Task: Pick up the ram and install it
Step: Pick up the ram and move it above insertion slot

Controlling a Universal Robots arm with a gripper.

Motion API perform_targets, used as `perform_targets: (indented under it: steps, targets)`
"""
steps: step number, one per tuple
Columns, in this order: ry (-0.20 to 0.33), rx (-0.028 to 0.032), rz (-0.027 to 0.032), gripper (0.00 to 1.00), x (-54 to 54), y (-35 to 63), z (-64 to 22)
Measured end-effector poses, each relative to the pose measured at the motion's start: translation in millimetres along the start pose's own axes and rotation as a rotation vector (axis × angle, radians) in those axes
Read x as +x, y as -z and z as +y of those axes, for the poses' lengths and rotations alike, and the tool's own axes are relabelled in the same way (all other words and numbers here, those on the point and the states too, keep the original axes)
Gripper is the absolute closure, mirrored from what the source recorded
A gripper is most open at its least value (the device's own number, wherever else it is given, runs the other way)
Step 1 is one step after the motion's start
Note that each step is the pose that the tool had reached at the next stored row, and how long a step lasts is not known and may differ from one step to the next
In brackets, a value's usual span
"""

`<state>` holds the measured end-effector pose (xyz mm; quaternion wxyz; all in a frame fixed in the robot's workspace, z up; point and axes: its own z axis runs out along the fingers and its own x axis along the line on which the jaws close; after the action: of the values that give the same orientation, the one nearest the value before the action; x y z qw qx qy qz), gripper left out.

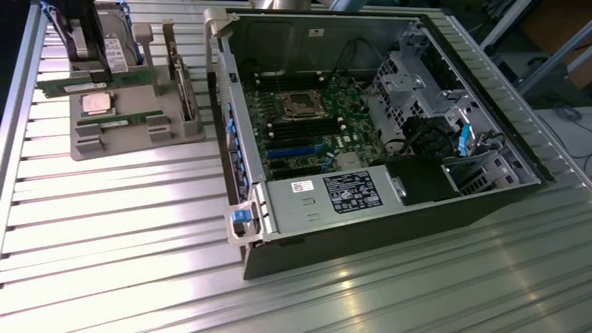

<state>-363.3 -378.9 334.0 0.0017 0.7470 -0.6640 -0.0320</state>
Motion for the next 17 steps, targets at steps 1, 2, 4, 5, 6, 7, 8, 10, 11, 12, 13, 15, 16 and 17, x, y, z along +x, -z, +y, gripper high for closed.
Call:
perform_targets:
  steps: [1,2,4,5,6,7,8,10,11,12,13,15,16,17]
  targets:
    - [0.000,-0.0001,0.0000,0.88,-0.1,3.0,0.1]
    - [0.000,-0.0001,0.0000,0.88,-0.2,5.1,0.2]
    - [0.000,0.0000,0.0000,0.88,-0.6,12.7,0.6]
    - [0.000,-0.0001,0.0001,0.88,-0.8,17.0,0.8]
    - [0.000,0.0000,0.0000,0.88,-0.8,18.4,0.9]
    - [0.000,0.0000,0.0000,0.88,-1.0,20.6,1.0]
    - [0.000,0.0000,0.0000,0.88,-1.0,22.5,1.0]
    - [0.000,-0.0001,0.0000,0.88,-1.3,29.0,1.3]
    - [0.000,0.0000,0.0000,0.88,-1.5,33.8,1.5]
    - [0.000,0.0000,0.0000,0.88,-1.7,37.6,1.7]
    - [0.000,0.0000,0.0000,0.88,-1.9,40.8,1.9]
    - [0.000,-0.0001,0.0001,0.88,-2.2,47.1,2.1]
    - [0.000,0.0000,0.0000,0.88,-2.4,52.2,2.4]
    - [0.000,0.0000,0.0000,0.88,-2.5,55.2,2.5]
